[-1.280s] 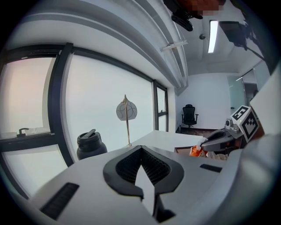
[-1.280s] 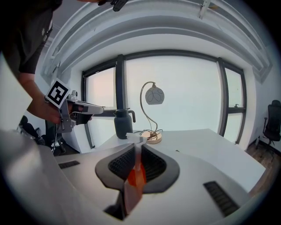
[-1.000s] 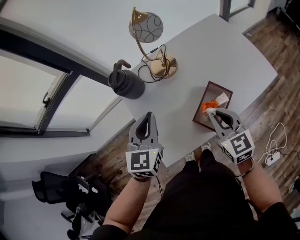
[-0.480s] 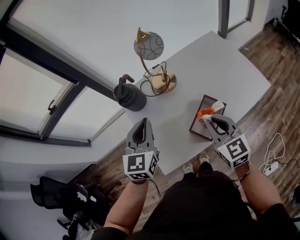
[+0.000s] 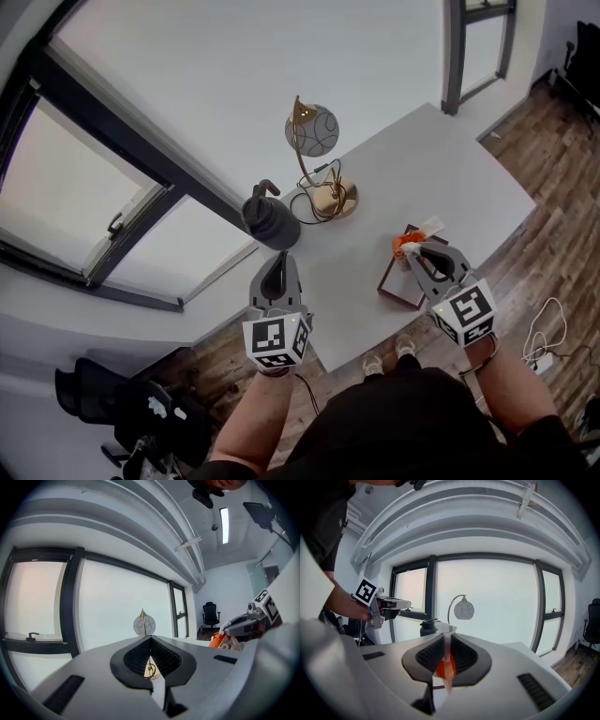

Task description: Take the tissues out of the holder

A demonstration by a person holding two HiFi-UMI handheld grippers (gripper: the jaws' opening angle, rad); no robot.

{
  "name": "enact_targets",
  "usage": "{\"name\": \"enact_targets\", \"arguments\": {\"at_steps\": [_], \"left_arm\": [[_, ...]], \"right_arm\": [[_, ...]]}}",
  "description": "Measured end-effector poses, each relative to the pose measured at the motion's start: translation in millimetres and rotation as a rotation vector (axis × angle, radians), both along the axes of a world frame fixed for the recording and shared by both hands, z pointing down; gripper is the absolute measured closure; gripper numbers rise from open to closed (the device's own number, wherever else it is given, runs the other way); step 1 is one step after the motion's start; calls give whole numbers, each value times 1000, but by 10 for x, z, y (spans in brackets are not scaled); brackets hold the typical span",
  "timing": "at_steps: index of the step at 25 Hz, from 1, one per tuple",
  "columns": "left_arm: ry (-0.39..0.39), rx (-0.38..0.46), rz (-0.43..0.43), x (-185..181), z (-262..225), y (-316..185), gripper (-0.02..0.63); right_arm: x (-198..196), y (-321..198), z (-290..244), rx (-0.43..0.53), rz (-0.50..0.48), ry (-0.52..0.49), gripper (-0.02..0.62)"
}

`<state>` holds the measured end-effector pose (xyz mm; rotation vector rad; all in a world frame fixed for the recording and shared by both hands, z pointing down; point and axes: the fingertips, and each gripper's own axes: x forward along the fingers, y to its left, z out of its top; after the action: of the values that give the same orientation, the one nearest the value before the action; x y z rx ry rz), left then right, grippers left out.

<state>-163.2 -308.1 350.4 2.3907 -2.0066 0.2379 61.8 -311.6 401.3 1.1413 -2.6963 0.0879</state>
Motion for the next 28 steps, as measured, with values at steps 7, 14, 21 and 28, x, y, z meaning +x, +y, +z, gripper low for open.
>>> {"name": "enact_targets", "arguments": {"at_steps": [7, 14, 21, 28], "left_arm": [[-12, 46, -5, -62, -263, -95, 601], [-24, 72, 11, -98, -462, -223, 601], [-21, 105, 24, -94, -645, -347, 601], [-32, 146, 40, -87, -935, -473, 601]], "right_arm": [[-33, -134, -228, 37, -5, -2, 557], [56, -344, -498, 88, 23, -2, 557], [163, -487, -771, 137, 53, -4, 557], [223, -658, -1103, 187, 78, -28, 557]]}}
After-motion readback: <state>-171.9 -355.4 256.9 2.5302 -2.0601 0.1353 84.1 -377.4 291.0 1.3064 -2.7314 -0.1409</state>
